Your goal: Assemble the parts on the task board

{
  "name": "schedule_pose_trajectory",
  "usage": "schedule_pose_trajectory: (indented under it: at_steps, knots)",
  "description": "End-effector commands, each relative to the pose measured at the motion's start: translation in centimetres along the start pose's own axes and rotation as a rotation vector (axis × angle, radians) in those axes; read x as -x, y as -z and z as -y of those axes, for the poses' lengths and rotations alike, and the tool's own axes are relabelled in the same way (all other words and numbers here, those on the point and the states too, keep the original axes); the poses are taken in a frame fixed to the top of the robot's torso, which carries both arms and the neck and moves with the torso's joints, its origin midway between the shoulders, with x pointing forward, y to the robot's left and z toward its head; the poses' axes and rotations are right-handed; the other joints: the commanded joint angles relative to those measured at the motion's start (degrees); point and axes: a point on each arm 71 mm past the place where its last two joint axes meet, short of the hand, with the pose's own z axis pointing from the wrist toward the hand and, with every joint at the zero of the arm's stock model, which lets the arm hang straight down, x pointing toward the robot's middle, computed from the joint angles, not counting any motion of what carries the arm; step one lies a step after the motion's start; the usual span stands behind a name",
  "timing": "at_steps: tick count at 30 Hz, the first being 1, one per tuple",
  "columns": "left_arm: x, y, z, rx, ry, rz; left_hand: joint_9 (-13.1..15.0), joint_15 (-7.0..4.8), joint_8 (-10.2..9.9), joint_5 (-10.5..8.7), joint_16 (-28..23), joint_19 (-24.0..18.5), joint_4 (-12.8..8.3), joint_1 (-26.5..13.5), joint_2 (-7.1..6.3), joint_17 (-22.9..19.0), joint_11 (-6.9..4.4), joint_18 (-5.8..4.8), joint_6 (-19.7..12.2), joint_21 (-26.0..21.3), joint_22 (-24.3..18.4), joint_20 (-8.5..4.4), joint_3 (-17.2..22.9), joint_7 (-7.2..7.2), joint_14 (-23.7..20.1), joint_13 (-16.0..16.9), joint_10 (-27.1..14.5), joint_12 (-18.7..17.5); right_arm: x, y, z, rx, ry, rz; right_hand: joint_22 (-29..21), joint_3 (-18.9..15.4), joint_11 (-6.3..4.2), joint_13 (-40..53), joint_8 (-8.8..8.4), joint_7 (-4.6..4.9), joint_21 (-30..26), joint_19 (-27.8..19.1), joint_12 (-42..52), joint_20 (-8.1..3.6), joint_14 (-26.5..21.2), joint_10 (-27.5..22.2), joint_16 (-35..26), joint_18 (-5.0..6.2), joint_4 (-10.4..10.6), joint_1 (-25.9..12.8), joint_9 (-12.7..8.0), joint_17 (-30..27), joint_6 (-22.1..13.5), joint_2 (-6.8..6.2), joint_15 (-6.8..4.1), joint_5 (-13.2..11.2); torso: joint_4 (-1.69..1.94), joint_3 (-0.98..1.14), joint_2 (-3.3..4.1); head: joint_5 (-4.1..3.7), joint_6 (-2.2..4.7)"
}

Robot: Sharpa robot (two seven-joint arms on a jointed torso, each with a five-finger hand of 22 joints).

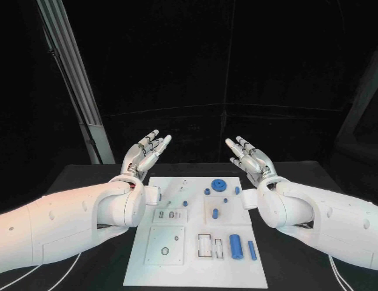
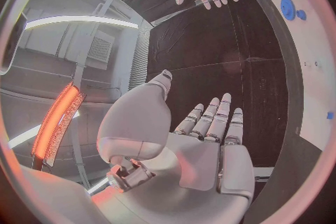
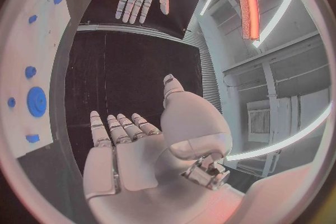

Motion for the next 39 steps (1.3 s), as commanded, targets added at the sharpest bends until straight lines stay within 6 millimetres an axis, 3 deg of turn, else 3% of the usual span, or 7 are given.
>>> schedule_pose_trajectory:
  at_steps: [1, 9, 16, 21, 27, 33, 39]
  knots:
    - [-0.2, -0.1, 0.6, -0.078, 0.068, -0.026, 0.2, 0.59, 0.4, 0.51, 0.7, 0.3, 0.9, 2.6, 0.11, 0.2, 0.38, 1.39, 1.1, 0.3, 0.1, 0.86, 0.2, 6.4, 1.1, 0.2, 1.1, 0.7, -1.2, 0.0, 0.2, -0.029, 0.037, -0.187, 0.2, -0.7, 0.86, 0.1, 0.21, 6.36, 0.3, 0.1, 0.4, 0.96, 0.2, 0.2, 0.2, 1.29, 0.2, 2.7, 0.1, 0.1, 0.6, 0.4, 0.79, 0.8, 0.01, 0.0, 0.0, 0.01, 0.01]
    - [0.7, -0.3, 0.4, -0.073, 0.068, -0.02, 0.2, 0.63, 0.4, 0.52, 0.8, 0.3, 0.9, 2.7, 0.23, 0.2, 0.46, 1.36, 1.3, 0.4, 0.1, 0.86, 0.3, 6.49, 1.0, 0.2, 1.2, 0.9, -0.1, -0.1, 0.3, -0.008, 0.106, -0.216, 0.2, -0.6, 1.22, 0.2, 0.3, 6.75, 0.5, 0.2, 0.5, 0.98, 0.6, 0.7, 0.3, 1.52, -0.3, 4.1, 0.2, 0.2, 1.1, 0.69, 1.11, 0.8, -0.13, -0.15, 0.09, -0.04, -0.42]
    - [1.4, -0.2, 0.7, -0.099, 0.082, -0.041, 0.4, 1.77, 0.8, 0.5, 3.1, 0.7, 0.4, 3.8, 0.86, 0.6, 2.24, 0.39, 3.7, 0.7, 0.3, 0.97, 0.8, 8.19, 2.5, 0.4, 2.9, 2.9, 0.9, 0.0, -0.1, 0.067, 0.224, -0.209, 1.8, 0.3, 3.56, 1.0, 1.14, 9.1, 3.3, 5.8, 1.5, 1.13, 8.4, 7.2, 2.0, 2.81, -4.2, 10.6, 0.9, 1.2, 6.1, 0.51, 3.33, 0.3, -0.17, -0.14, 0.22, 0.0, -0.42]
    - [2.0, 0.2, 1.1, -0.13, 0.083, -0.053, 1.5, 2.44, 3.0, 0.51, 7.4, 6.2, -0.8, 5.3, 1.26, 1.7, 3.4, -0.36, 13.3, 2.9, 1.5, 1.04, 1.0, 8.88, 10.1, 1.1, 11.2, 7.4, 1.6, 0.0, -0.3, 0.106, 0.281, -0.194, 3.6, 1.2, 4.96, 2.2, 3.09, 9.87, 7.0, 12.7, 4.1, 0.88, 19.7, 19.8, 5.2, 2.99, -7.5, 14.6, 2.1, 2.3, 15.4, 0.3, 4.59, 0.0, -0.09, -0.19, 0.78, 0.05, -0.45]
    - [2.5, 0.7, 1.4, -0.148, 0.076, -0.103, 2.5, -1.48, 5.8, 0.29, 11.7, 31.2, -3.3, 7.2, 1.31, 2.3, 0.84, 3.41, 30.4, 13.4, 6.3, 0.73, 0.4, 7.98, 24.8, 0.9, 27.0, 11.3, 2.4, 0.0, -0.7, 0.167, 0.413, -0.206, 7.8, 3.0, 2.05, 3.6, 7.03, 8.15, 17.6, 33.0, 9.7, 0.5, 46.9, 44.1, 12.6, 7.38, -12.8, 19.8, 3.7, 4.0, 32.2, -0.32, 0.27, -1.2, 0.17, -0.29, 1.87, -0.33, -0.25]
    - [2.4, 1.4, 1.7, -0.131, 0.088, -0.177, 2.2, -3.05, 5.8, 0.27, 10.7, 36.6, -6.5, 9.0, 1.21, 1.7, -0.72, 3.98, 37.9, 14.3, 5.9, -0.19, 0.4, 6.68, 31.1, 0.8, 33.6, 9.9, 3.0, -0.8, -2.0, 0.215, 0.573, -0.233, 9.1, 4.1, -0.36, 3.0, 9.06, 6.33, 22.5, 42.7, 9.5, -2.61, 57.8, 51.6, 13.7, 7.92, -16.0, 21.1, 4.2, 3.6, 45.3, -0.61, -3.11, -2.3, 0.54, -0.19, 3.99, -0.96, 0.04]
    - [2.1, 2.2, 1.8, -0.087, 0.128, -0.221, 2.1, -4.45, 5.5, 0.27, 10.1, 40.3, -8.2, 9.0, 1.53, 2.5, -2.12, 3.98, 40.8, 14.5, 5.3, -1.46, 0.6, 5.37, 35.7, 1.0, 38.4, 8.6, 3.0, -1.8, -3.3, 0.235, 0.809, -0.27, 11.4, 4.3, -2.33, 3.0, 8.83, 4.89, 27.9, 48.4, 8.2, -5.78, 67.2, 58.7, 14.2, 7.75, -18.7, 20.6, 3.7, 4.0, 51.0, -0.89, -6.09, -3.1, 1.0, -0.14, 5.95, -1.83, 0.13]
